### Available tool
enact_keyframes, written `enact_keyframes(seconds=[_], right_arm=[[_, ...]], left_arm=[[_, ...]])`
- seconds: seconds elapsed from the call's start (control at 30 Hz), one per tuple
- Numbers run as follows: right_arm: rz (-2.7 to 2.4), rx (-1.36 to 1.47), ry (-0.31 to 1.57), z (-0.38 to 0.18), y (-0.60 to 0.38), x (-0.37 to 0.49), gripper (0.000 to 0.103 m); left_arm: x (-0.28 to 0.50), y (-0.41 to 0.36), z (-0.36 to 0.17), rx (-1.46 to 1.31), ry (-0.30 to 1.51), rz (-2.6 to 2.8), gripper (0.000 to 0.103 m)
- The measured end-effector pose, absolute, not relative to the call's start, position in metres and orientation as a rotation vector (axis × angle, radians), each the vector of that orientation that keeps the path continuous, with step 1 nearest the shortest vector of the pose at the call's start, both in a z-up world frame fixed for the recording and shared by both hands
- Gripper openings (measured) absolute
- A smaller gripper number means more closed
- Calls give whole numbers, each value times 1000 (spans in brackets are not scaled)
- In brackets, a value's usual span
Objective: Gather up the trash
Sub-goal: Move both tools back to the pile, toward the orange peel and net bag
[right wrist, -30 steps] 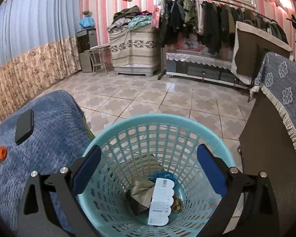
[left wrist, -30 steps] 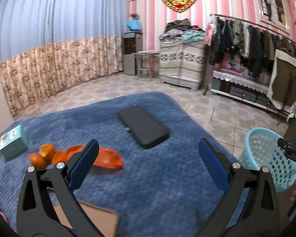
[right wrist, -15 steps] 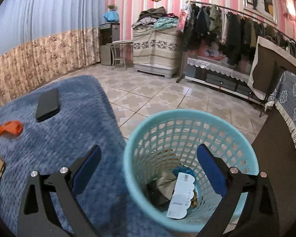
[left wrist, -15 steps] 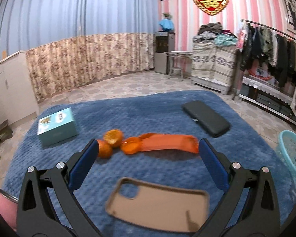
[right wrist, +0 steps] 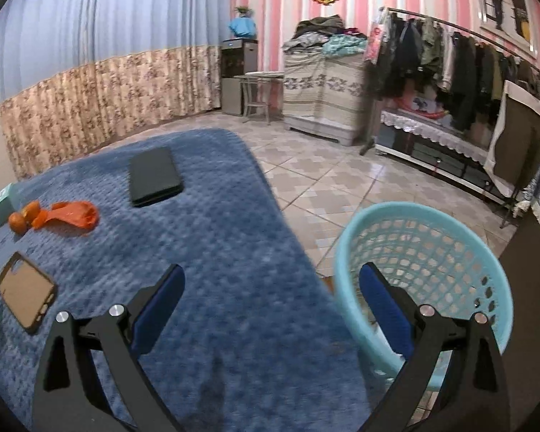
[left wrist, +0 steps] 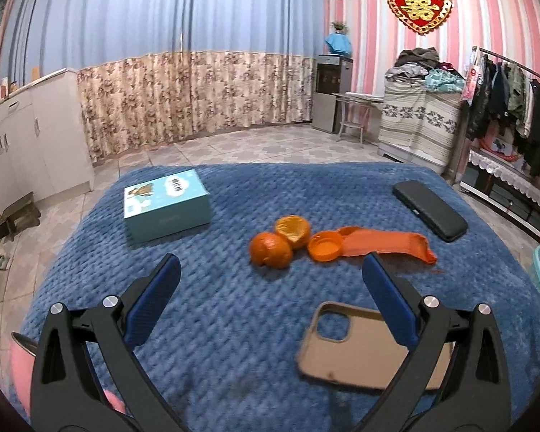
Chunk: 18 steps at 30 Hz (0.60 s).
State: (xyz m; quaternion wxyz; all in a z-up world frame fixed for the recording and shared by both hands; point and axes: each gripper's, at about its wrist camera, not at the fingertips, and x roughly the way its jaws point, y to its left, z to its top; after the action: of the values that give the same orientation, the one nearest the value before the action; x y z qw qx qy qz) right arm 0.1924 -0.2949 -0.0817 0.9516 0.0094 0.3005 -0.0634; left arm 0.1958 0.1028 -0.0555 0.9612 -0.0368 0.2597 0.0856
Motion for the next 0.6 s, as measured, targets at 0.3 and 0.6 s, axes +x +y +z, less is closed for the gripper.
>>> enact_keyframes(seconds=[0.3, 0.6], right_arm=[[-69, 55, 633, -87, -264, 204, 95], [1, 16, 658, -101, -219, 231, 99]], left_arm=[[194, 120, -65, -76, 548, 190, 98], [209, 133, -83, -70, 606, 205, 98]])
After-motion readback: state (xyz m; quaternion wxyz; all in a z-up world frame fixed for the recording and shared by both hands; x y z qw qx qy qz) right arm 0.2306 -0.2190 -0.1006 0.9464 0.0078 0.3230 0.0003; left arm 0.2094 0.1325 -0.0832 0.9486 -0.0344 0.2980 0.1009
